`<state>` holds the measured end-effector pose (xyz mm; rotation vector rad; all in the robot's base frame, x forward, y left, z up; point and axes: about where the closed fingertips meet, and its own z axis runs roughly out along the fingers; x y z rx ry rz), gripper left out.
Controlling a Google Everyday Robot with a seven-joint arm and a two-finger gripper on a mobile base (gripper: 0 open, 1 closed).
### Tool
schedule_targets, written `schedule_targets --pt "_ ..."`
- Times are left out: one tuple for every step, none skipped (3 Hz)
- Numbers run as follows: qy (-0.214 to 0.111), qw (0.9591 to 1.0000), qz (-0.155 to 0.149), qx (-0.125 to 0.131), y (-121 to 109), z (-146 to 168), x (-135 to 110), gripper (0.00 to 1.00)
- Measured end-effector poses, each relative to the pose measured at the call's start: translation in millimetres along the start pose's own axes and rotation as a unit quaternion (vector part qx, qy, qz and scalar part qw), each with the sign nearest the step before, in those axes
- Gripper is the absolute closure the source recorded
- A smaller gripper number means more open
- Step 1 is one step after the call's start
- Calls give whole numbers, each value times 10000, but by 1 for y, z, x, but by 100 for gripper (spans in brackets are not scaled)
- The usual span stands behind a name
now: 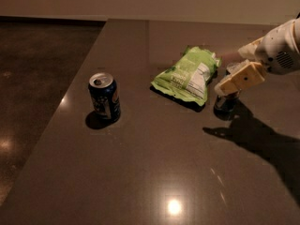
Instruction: Move redbull can near green rice chip bag
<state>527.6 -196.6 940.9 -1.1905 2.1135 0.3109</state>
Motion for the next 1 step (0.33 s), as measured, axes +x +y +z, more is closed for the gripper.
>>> schedule_targets --pt "0 10000 -1 0 0 0 0 0"
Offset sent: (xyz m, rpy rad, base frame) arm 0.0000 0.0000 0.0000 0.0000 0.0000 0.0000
